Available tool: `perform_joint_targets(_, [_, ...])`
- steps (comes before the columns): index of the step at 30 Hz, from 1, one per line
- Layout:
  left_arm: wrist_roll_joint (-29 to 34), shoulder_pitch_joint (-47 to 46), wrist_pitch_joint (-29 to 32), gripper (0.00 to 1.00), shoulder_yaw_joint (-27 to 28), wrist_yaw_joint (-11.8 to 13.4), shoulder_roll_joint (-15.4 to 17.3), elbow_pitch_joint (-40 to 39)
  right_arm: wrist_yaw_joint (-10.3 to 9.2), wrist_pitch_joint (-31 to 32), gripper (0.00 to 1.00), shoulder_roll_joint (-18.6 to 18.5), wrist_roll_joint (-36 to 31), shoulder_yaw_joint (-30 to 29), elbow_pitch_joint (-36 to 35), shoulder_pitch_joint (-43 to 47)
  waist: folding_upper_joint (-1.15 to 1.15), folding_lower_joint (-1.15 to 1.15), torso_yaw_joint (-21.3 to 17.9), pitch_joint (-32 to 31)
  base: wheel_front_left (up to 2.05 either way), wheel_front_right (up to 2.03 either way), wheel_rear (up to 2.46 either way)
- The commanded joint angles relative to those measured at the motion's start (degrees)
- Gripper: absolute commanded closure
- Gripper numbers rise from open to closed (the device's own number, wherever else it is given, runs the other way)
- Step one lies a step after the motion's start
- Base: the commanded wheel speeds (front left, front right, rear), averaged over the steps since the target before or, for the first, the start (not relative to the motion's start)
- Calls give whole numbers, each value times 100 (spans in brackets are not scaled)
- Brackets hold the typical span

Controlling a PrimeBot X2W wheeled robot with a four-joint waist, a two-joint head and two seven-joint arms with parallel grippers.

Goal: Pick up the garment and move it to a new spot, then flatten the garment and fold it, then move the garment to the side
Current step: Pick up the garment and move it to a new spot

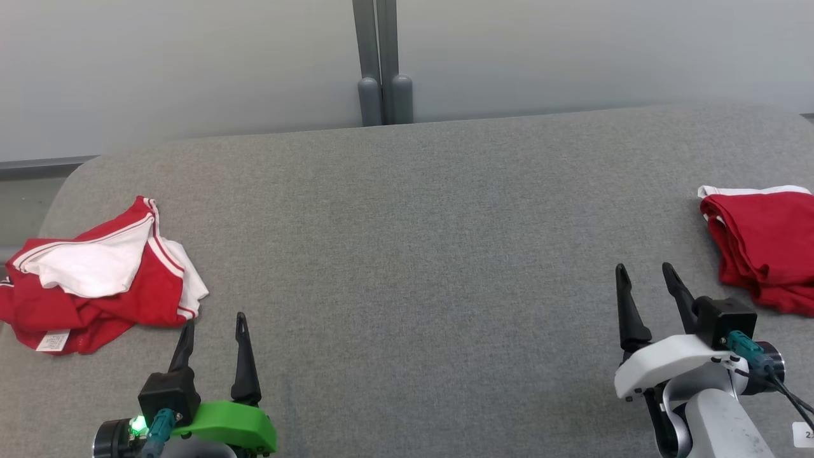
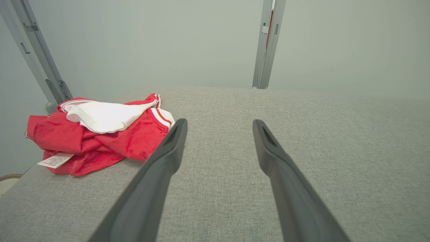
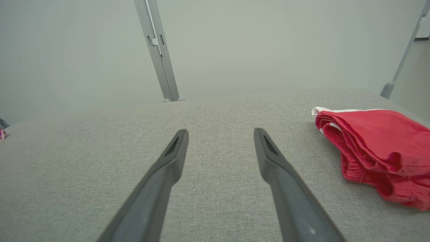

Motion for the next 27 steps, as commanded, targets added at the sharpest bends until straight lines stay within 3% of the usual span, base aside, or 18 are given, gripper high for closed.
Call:
perform_joint_targets(1, [44,60,0,0,35,-32,24,13,-8,0,0,-2,63,25,-5,83,0,0,10,-3,0,0,0])
perform_joint_targets(12, [83,-35,0,0,48,-46,24,49,-7,0,0,0,214,317,-10,81,0,0,358,70,0,0,0])
perform_joint_targets(27, [182,-18,0,0,279,-81,23,129,-7,0,0,-4,402,541,-92,99,0,0,2048,156,0,0,0])
